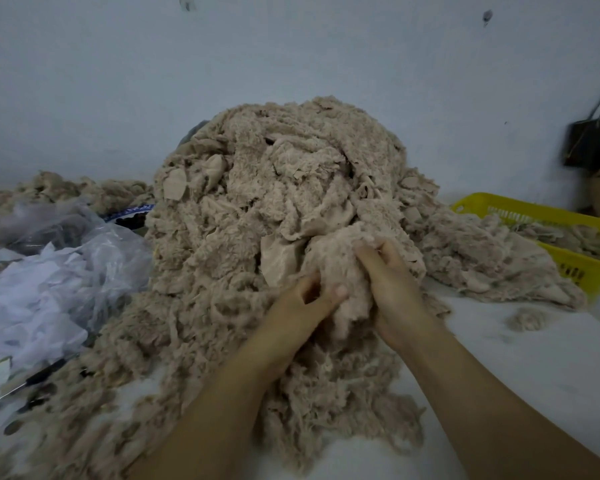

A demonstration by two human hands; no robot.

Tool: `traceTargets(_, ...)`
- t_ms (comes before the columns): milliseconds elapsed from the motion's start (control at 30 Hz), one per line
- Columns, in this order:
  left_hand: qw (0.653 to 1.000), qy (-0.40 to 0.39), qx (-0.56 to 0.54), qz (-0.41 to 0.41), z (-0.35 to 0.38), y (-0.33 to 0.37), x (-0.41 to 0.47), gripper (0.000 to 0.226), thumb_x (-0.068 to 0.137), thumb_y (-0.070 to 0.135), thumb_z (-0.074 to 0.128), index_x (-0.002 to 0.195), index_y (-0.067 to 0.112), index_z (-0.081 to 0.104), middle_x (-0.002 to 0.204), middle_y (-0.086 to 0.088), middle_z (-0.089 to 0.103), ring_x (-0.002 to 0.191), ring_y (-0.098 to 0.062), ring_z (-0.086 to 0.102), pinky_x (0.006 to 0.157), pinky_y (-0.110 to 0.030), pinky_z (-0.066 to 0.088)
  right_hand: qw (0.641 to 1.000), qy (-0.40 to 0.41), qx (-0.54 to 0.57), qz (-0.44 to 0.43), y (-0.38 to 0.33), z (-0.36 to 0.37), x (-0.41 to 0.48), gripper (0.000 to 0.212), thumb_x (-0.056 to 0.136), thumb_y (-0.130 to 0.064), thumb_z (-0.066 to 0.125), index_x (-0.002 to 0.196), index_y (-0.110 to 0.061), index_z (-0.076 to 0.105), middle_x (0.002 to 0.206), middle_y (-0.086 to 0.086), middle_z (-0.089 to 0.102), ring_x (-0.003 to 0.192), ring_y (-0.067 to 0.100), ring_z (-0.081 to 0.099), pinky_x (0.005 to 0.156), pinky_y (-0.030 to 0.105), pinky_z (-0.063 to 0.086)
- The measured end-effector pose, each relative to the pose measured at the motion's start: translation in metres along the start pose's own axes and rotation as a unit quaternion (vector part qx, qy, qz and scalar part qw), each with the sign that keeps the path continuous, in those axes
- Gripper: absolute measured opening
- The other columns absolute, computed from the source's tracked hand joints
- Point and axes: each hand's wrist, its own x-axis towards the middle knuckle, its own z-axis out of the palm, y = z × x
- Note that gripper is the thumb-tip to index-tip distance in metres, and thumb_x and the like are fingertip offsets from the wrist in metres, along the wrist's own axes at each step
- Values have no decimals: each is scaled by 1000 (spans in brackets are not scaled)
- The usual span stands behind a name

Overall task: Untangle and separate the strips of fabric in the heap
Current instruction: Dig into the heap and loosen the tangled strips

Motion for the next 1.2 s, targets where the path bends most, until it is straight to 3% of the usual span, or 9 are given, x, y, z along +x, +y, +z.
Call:
traceTargets(133, 994, 69, -78, 17, -6, 3, -3, 26, 98, 21, 63, 79, 35, 76, 88, 12, 76, 81, -1, 70, 66, -15, 53, 965, -28, -249, -76, 3, -4, -2, 27, 95, -22, 54, 79, -39, 43, 56, -20, 42, 47, 3, 33, 45, 18, 32)
traceTargets(333, 973, 92, -214, 12, -13, 7, 2, 20, 100, 24, 57, 93, 9, 67, 86, -2, 73, 79, -14, 70, 66, -22, 56, 897, -145, -408, -87, 12, 3, -9, 14, 95, -51, 52, 104, -41, 55, 96, -24, 54, 81, -18, 51, 64, 1, 38)
traceTargets(467, 979, 57, -193, 31, -8, 8, 1, 52, 100, 51, 41, 126, 14, 65, 123, 0, 71, 113, -12, 66, 90, -25, 53, 845, -117, -506, -126, 24, -2, -2, 19, 97, -38, 54, 107, -22, 56, 95, -6, 60, 82, 5, 55, 61, 10, 37)
traceTargets(600, 984, 150, -86, 53, -10, 2, 3, 42, 104, 48, 39, 116, 24, 71, 109, 5, 75, 102, -8, 69, 90, -27, 51, 983, 24, -163, -80, 1, -12, 4, 18, 97, -46, 54, 98, -32, 65, 85, -8, 69, 76, 9, 66, 61, 25, 49)
traceTargets(700, 985, 169, 34, 15, -17, -4, 4, 39, 99, 47, 50, 134, 32, 58, 113, 8, 69, 83, -1, 70, 65, -12, 51, 968, 95, 226, -50, -22, -28, 14, 62, 85, -64, 53, 119, -13, 57, 107, 8, 72, 94, 21, 73, 64, 30, 59)
traceTargets(833, 983, 95, 154, -43, -13, -14, 8, 57, 96, 47, 58, 148, 31, 41, 130, 12, 58, 107, -8, 63, 85, -20, 52, 996, 86, 13, 12, -2, -17, 11, 42, 101, -45, 45, 101, -9, 66, 79, 1, 72, 66, 13, 69, 53, 25, 54)
traceTargets(1000, 973, 166, 158, 12, -11, -12, 7, 14, 97, 30, 59, 96, 21, 69, 85, 0, 70, 76, -12, 66, 67, -29, 54, 957, -9, -288, 19, 28, -10, 8, 37, 99, -45, 49, 78, -24, 71, 68, -3, 70, 58, 10, 64, 53, 25, 51)
traceTargets(1100, 985, 136, 81, 61, -8, -4, -1, 40, 99, 28, 58, 60, 37, 62, 54, 20, 52, 50, 4, 47, 50, -13, 38, 954, -55, -279, 94, 31, -9, 4, 58, 71, -85, 52, 91, -36, 75, 92, -9, 75, 86, 8, 70, 79, 30, 54)
traceTargets(1200, 988, 61, 121, 80, 4, -1, -9, 40, 96, 35, 62, 58, 23, 59, 53, 17, 47, 49, -1, 44, 48, -14, 35, 978, -61, -131, 148, 28, -7, 6, 64, 68, -76, 66, 110, -28, 73, 104, -1, 75, 94, 13, 69, 80, 28, 54)
